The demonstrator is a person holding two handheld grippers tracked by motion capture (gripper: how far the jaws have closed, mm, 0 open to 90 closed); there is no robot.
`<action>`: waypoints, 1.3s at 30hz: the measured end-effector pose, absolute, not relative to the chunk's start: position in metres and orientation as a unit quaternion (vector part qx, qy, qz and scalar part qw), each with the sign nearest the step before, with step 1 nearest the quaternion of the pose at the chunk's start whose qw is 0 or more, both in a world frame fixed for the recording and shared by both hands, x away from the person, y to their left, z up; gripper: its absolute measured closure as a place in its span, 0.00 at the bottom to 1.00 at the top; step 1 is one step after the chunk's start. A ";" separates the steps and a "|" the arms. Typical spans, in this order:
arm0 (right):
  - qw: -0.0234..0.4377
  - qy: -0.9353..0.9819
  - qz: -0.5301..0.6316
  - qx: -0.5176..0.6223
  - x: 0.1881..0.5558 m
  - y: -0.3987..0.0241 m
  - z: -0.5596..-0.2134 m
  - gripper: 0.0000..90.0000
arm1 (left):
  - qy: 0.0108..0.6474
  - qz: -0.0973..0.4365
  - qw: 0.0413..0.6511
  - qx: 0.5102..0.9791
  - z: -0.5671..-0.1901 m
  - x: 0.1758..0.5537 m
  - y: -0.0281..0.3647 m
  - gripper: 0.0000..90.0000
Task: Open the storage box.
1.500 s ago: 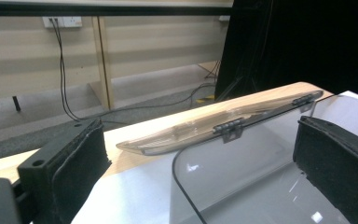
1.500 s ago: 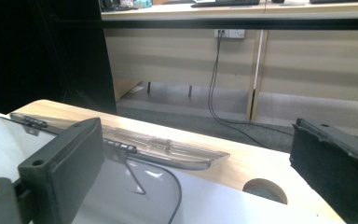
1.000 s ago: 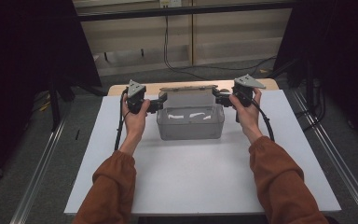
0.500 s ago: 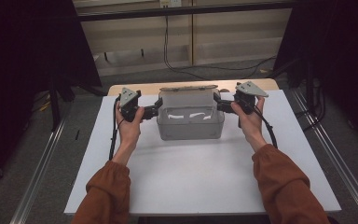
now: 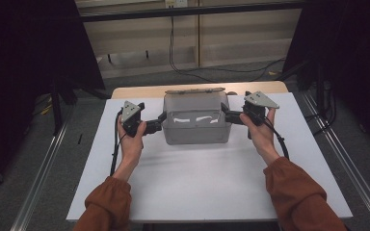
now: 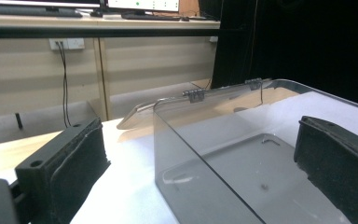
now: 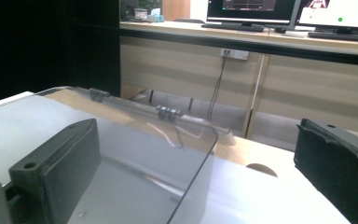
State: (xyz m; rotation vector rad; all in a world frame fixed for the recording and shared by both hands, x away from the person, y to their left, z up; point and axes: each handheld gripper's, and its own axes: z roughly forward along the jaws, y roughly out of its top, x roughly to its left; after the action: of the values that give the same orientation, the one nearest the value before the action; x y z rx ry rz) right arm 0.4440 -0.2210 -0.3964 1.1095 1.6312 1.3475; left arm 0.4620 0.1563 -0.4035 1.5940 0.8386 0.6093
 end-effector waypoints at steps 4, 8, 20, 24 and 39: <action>0.368 0.632 0.529 0.430 0.433 -0.222 -0.400 0.00 | 0.358 0.254 0.580 0.686 -0.404 0.454 0.159 0.02; 0.372 0.636 0.524 0.428 0.424 -0.226 -0.404 0.00 | 0.358 0.250 0.587 0.682 -0.406 0.445 0.164 0.02; 0.383 0.631 0.519 0.432 0.400 -0.238 -0.407 0.00 | 0.367 0.253 0.588 0.675 -0.417 0.416 0.180 0.02; 0.387 0.627 0.520 0.432 0.391 -0.241 -0.407 0.00 | 0.370 0.262 0.583 0.674 -0.418 0.404 0.183 0.02; 0.396 0.623 0.519 0.430 0.355 -0.251 -0.416 0.00 | 0.371 0.277 0.579 0.671 -0.429 0.367 0.191 0.02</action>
State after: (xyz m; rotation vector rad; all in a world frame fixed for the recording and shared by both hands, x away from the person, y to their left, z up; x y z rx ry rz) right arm 0.3552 -0.2508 -0.4164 1.0896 1.5797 1.3158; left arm 0.3673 0.1905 -0.4287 1.5679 0.8672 0.6486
